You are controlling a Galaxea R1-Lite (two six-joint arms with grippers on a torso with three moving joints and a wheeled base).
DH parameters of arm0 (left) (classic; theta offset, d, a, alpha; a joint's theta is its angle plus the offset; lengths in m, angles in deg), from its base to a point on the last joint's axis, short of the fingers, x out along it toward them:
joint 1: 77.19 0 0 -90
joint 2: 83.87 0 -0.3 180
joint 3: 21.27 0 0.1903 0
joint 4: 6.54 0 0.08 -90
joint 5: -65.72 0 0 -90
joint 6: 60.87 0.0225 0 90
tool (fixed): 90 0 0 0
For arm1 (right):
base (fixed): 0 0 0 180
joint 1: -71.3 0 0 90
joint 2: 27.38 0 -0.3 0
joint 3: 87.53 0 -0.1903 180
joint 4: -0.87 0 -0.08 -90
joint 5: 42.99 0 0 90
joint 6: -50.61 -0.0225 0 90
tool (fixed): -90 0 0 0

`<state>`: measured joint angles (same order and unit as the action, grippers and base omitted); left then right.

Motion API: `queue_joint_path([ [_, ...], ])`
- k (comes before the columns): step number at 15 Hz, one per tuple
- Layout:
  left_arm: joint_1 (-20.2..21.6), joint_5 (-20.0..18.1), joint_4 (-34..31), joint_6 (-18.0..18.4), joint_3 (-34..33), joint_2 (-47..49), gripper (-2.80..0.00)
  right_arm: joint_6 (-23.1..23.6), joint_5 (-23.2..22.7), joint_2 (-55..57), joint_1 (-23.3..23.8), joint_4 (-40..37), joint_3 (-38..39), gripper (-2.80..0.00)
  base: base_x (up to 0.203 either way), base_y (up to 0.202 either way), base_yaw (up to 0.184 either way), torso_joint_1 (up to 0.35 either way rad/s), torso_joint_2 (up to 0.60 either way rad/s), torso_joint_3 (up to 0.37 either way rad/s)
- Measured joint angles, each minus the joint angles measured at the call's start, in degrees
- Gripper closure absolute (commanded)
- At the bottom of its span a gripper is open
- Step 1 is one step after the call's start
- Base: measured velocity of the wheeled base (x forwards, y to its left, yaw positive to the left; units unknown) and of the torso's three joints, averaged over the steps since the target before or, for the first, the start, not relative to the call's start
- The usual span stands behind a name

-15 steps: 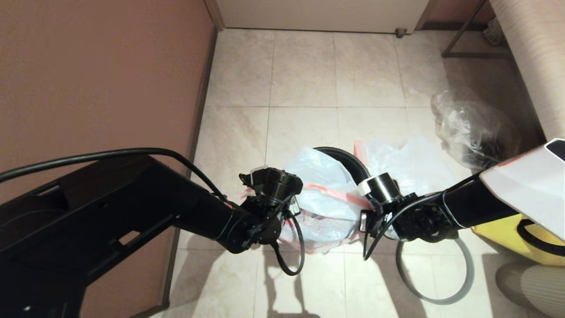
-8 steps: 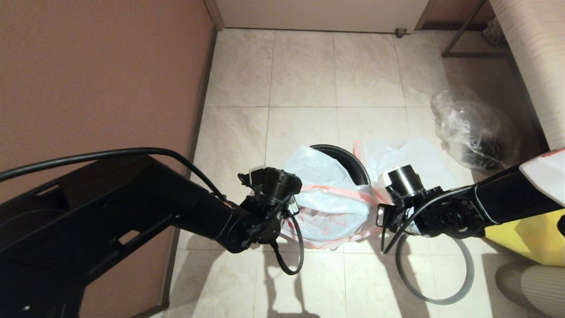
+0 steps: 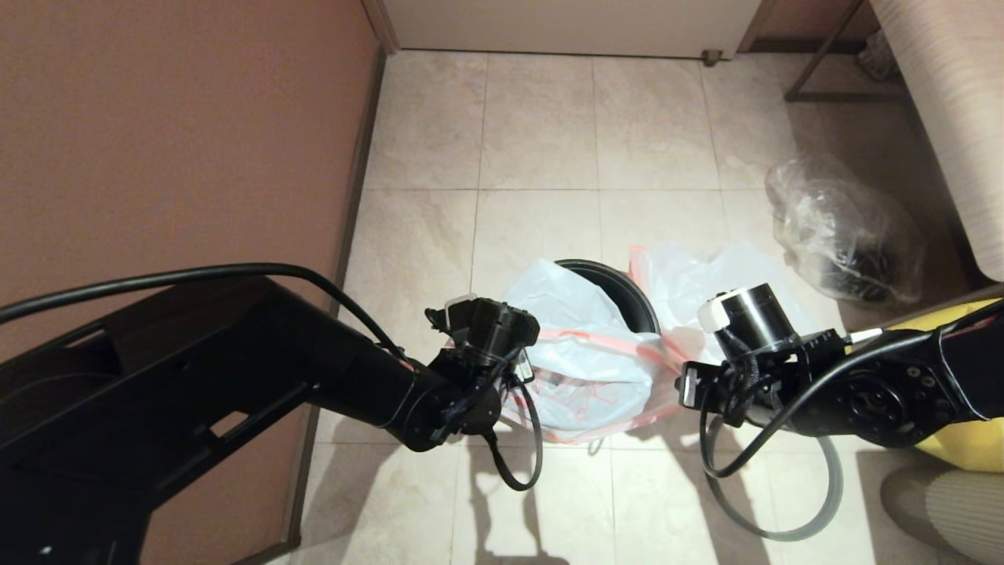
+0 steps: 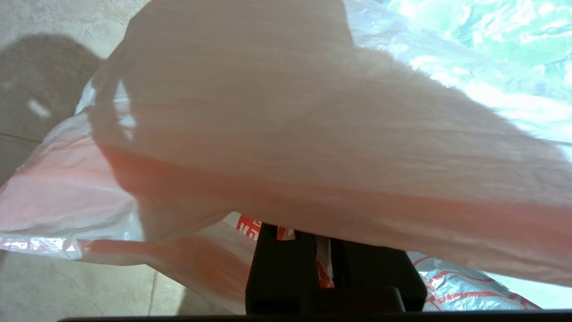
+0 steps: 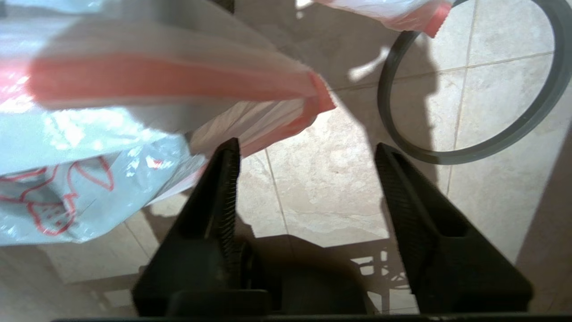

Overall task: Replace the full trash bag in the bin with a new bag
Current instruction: Put the new garbage bag on the trash can

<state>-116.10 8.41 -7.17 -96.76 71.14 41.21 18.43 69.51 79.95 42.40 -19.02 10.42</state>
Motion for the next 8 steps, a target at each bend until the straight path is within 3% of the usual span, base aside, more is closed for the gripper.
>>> queue_joint_path([
  [8, -0.5, 0.1, -0.2, 0.0, -0.2, -0.4, 0.00, 0.0, -1.1, 3.6, -3.6, 3.0, 1.0, 0.00, 0.000, 0.000, 0.000, 0.000, 0.00, 0.000],
])
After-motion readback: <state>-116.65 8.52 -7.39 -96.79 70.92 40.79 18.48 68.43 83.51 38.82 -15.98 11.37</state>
